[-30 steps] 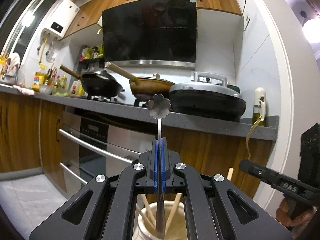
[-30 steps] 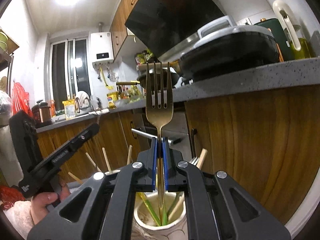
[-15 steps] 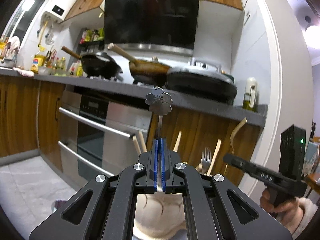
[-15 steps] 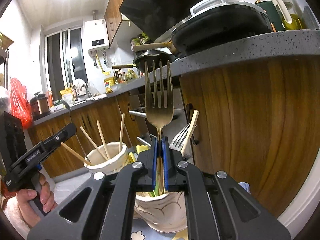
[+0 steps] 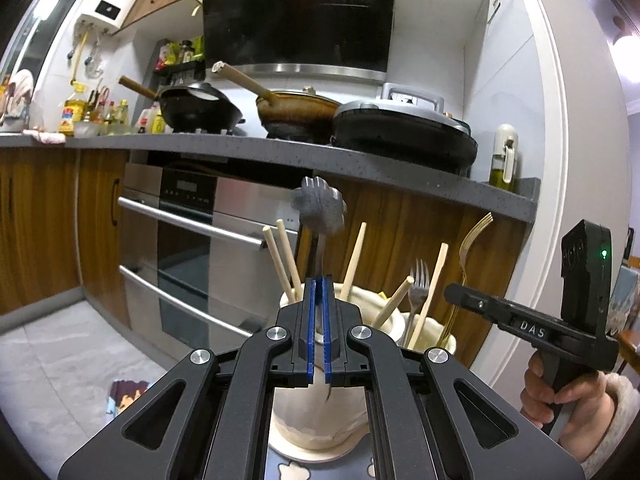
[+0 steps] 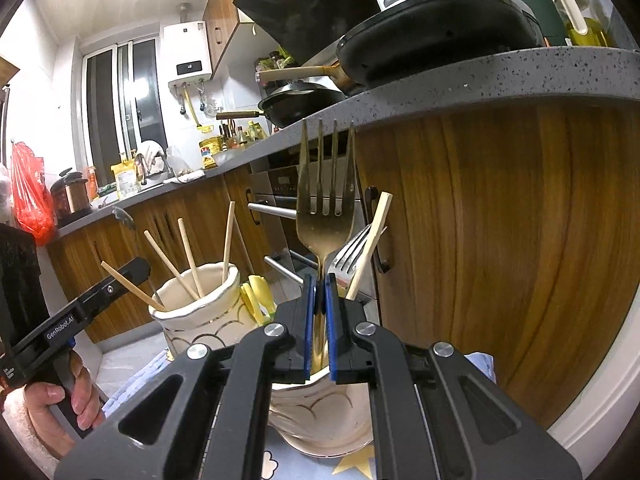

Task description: Organize utensils

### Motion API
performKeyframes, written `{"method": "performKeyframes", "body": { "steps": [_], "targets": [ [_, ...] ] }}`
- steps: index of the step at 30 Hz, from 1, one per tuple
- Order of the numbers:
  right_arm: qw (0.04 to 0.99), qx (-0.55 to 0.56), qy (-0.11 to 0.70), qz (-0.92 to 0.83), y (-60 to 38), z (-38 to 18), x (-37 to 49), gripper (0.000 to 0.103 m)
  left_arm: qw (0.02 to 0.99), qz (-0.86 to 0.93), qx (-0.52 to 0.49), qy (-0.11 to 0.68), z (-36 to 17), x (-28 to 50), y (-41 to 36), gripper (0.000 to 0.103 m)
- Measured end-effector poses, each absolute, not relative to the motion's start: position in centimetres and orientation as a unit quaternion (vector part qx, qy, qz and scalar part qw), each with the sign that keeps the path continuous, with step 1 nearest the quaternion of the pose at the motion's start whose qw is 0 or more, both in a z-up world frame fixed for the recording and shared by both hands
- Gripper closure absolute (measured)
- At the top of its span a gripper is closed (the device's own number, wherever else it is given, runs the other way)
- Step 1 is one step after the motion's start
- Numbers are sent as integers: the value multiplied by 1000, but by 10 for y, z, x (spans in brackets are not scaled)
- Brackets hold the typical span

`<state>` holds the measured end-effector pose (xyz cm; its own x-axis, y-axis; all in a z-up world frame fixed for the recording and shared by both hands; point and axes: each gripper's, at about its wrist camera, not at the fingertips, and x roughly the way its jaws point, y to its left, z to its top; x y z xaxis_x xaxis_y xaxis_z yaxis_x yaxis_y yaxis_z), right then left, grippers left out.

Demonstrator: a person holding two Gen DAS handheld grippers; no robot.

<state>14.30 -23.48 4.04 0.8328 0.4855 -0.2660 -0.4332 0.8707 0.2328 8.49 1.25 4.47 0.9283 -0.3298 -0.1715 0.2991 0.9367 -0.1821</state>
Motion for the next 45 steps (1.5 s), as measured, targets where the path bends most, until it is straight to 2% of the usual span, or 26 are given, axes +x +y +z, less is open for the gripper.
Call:
{"method": "performKeyframes", "body": {
  "steps": [14, 16, 17, 19, 22, 24, 26, 28, 30, 35, 39, 45],
  "targets": [
    [956, 87, 169, 224, -235, 40, 144, 96, 979, -157, -77, 105, 43, 86, 13, 99],
    [957, 84, 169, 221, -235, 41, 144, 94, 979, -155, -76, 105, 43, 85, 12, 93],
    [957, 84, 170, 219, -235, 41, 144, 89, 980, -153, -75, 104, 43, 84, 12, 88],
    [957, 89, 168, 220, -236, 43, 141, 67, 981, -148, -71, 102, 42, 81, 12, 87],
    [958, 86, 166, 216, -239, 41, 133, 58, 982, -142, -71, 102, 40, 73, 15, 80],
    [959, 84, 164, 214, -242, 39, 125, 51, 983, -136, -72, 105, 38, 68, 18, 64],
    [960, 78, 166, 212, -244, 36, 118, 49, 982, -131, -75, 111, 35, 62, 21, 55],
    [960, 71, 171, 210, -246, 32, 110, 39, 982, -125, -77, 120, 32, 56, 24, 46],
    [959, 62, 179, 211, -247, 26, 101, 30, 982, -117, -76, 127, 30, 49, 27, 29],
    [960, 39, 189, 200, -249, 13, 80, 14, 985, -90, -64, 135, 26, 27, 28, 10],
    [962, 41, 188, 191, -253, 8, 69, 5, 986, -73, -53, 142, 20, 12, 25, 6],
    [974, 14, 161, 159, -247, 5, 53, 5, 989, -51, 9, 136, 11, -1, 7, 5]
  ]
}}
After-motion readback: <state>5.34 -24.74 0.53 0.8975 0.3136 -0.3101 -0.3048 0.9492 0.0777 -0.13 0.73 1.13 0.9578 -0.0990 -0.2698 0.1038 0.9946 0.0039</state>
